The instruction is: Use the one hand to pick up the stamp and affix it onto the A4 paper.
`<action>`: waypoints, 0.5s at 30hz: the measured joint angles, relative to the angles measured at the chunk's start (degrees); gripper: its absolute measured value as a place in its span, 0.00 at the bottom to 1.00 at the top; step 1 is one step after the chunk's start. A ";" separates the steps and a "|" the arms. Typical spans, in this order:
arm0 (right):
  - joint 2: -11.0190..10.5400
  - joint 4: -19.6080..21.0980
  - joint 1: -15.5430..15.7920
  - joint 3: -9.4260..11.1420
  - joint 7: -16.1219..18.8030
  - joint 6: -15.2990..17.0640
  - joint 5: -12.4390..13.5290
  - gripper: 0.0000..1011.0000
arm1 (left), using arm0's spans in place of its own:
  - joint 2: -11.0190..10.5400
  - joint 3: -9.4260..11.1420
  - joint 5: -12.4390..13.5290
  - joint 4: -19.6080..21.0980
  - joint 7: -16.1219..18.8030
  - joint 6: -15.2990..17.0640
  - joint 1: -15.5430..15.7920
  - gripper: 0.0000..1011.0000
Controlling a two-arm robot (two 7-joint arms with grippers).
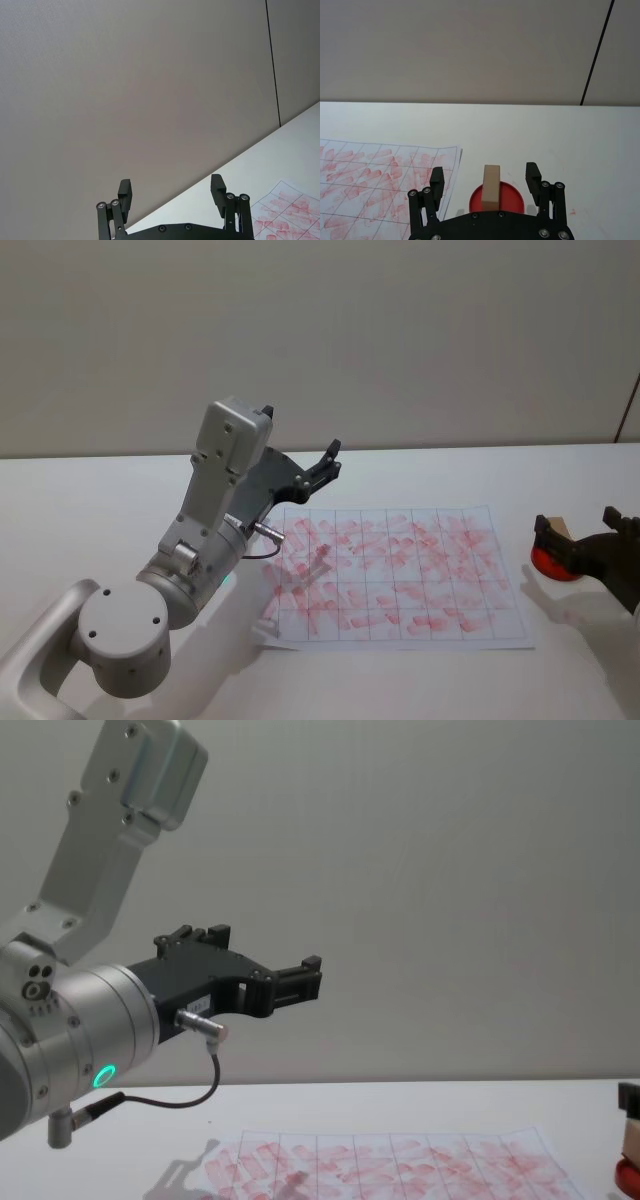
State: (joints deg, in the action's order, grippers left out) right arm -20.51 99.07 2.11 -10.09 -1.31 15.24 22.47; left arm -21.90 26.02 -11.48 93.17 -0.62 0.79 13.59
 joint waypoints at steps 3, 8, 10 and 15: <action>0.45 -1.01 -0.50 -0.03 -0.38 0.86 0.35 0.99 | 0.00 0.00 0.00 0.00 0.00 0.00 0.00 0.99; 1.21 -2.59 -1.32 -0.19 -0.80 2.25 0.69 0.99 | 0.00 0.00 0.00 0.00 0.00 0.00 0.00 0.99; 1.43 -3.04 -1.60 -0.23 -0.86 2.61 0.70 0.99 | 0.00 0.00 0.00 0.00 0.00 0.00 0.00 0.99; 1.97 -4.13 -2.27 -0.39 -0.95 3.54 0.70 0.99 | 0.00 0.00 0.00 0.00 0.00 0.00 0.00 0.99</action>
State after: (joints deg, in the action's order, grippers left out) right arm -18.54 94.94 -0.16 -10.48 -2.26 18.79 23.17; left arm -21.89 26.02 -11.48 93.17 -0.62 0.80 13.59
